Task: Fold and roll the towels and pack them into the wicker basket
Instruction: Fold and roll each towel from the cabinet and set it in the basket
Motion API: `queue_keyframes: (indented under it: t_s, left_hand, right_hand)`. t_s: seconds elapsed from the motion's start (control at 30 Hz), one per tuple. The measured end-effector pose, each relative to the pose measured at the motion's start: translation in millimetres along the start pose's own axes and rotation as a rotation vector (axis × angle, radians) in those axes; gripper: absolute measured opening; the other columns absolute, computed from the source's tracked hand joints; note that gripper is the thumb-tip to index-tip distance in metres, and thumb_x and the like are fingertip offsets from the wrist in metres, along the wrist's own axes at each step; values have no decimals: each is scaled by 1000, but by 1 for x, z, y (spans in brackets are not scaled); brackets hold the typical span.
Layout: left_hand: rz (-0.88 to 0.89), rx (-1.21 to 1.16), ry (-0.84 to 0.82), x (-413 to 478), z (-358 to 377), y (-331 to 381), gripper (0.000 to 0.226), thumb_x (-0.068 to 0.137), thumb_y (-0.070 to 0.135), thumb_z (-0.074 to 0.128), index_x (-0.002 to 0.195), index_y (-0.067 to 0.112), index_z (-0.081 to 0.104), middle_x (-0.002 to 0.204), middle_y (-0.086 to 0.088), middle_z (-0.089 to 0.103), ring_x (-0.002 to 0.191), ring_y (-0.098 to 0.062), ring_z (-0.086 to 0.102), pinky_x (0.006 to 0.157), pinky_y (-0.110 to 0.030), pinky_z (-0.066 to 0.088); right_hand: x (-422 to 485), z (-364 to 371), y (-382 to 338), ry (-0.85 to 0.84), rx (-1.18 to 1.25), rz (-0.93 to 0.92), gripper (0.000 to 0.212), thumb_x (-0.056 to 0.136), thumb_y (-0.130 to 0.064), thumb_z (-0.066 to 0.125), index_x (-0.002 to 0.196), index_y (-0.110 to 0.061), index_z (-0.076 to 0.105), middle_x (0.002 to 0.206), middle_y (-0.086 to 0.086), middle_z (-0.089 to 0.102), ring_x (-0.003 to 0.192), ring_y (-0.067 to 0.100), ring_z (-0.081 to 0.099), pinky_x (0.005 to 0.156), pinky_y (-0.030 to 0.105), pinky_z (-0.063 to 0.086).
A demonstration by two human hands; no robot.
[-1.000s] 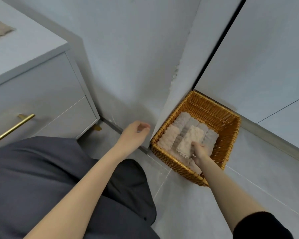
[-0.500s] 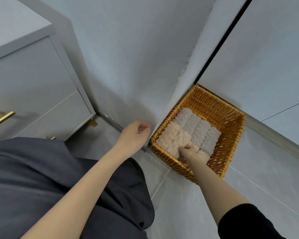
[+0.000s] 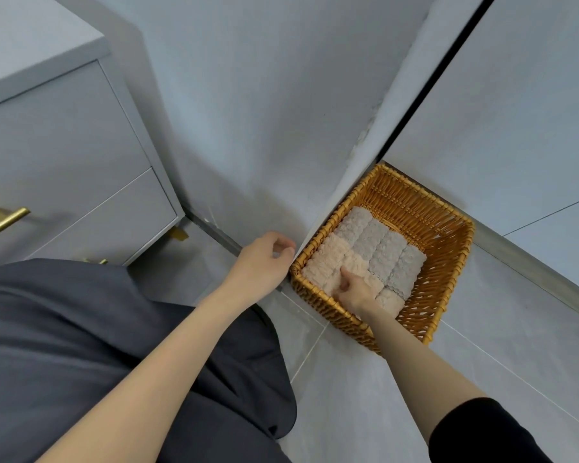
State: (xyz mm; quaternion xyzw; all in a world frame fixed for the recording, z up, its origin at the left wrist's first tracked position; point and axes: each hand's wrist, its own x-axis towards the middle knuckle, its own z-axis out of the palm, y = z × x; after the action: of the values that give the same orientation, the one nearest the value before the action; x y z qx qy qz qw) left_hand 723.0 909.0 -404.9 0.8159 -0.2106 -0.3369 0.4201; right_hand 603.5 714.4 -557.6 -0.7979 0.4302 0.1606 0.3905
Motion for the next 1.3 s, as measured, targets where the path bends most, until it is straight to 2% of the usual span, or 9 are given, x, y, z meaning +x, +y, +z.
queue_keyframes:
  t_s: [0.03, 0.1, 0.17, 0.3, 0.43, 0.63, 0.83, 1.1, 1.3]
  left_hand:
    - [0, -3, -1, 0, 0, 0, 24, 99, 23, 45, 119, 18, 57, 115, 8, 57, 105, -5, 48, 85, -20, 35]
    - [-1, -12, 1, -1, -2, 0, 24, 98, 22, 45, 119, 18, 57, 115, 8, 56, 105, -5, 48, 84, -20, 35]
    - [-4, -25, 11, -4, -3, 1, 25, 98, 22, 45, 119, 17, 57, 114, 8, 57, 105, -5, 48, 83, -19, 35]
    - [-6, -37, 17, -10, -7, 2, 23, 99, 21, 45, 119, 18, 57, 114, 7, 56, 104, -6, 47, 82, -19, 35]
    - [14, -69, 28, -22, -14, 6, 21, 98, 20, 46, 116, 18, 57, 116, 6, 58, 106, -6, 48, 84, -21, 35]
    - [75, -194, 132, -47, -30, 16, 14, 98, 18, 47, 109, 23, 55, 110, 8, 62, 108, -10, 55, 87, -21, 36]
    - [187, -257, 278, -70, -62, 33, 17, 99, 16, 45, 105, 29, 55, 104, 13, 63, 104, -11, 58, 92, -27, 44]
    - [319, -291, 482, -116, -146, 61, 19, 98, 13, 45, 105, 27, 56, 102, 16, 63, 99, -7, 58, 76, -14, 43]
    - [307, -288, 700, -163, -219, 66, 21, 96, 9, 47, 108, 20, 60, 105, 8, 67, 98, -18, 60, 84, -30, 47]
  right_hand:
    - [-1, -1, -3, -13, 20, 16, 63, 94, -5, 50, 151, -11, 23, 119, 6, 50, 93, 14, 51, 72, 17, 43]
    - [-4, -6, -6, -9, 7, 17, 53, 97, -5, 42, 148, -10, 29, 140, 13, 46, 108, 21, 56, 87, 25, 46]
    - [-11, -11, -11, 29, -27, 4, 48, 96, -4, 41, 143, -9, 39, 140, 14, 47, 120, 27, 52, 98, 33, 45]
    - [-33, -24, -28, 165, 44, -84, 33, 97, -14, 43, 129, -12, 53, 123, 8, 59, 100, 18, 57, 82, 29, 47]
    - [-70, -34, -54, 169, 75, -271, 27, 97, -15, 46, 120, -16, 60, 110, -1, 63, 97, 15, 60, 86, 32, 49]
    - [-133, -44, -91, 90, 62, -468, 28, 95, -10, 46, 114, -24, 62, 90, -13, 66, 79, 0, 62, 67, 7, 42]
    - [-178, -55, -138, 123, 43, -673, 25, 95, -15, 50, 113, -30, 61, 90, -17, 65, 81, -2, 61, 73, 13, 47]
    - [-212, -71, -235, 155, 31, -894, 24, 96, -22, 48, 112, -34, 60, 95, -20, 65, 84, -4, 60, 72, 9, 46]
    - [-233, -65, -318, 136, 40, -1036, 25, 94, -17, 50, 106, -35, 61, 96, -19, 64, 83, -2, 59, 68, 6, 42]
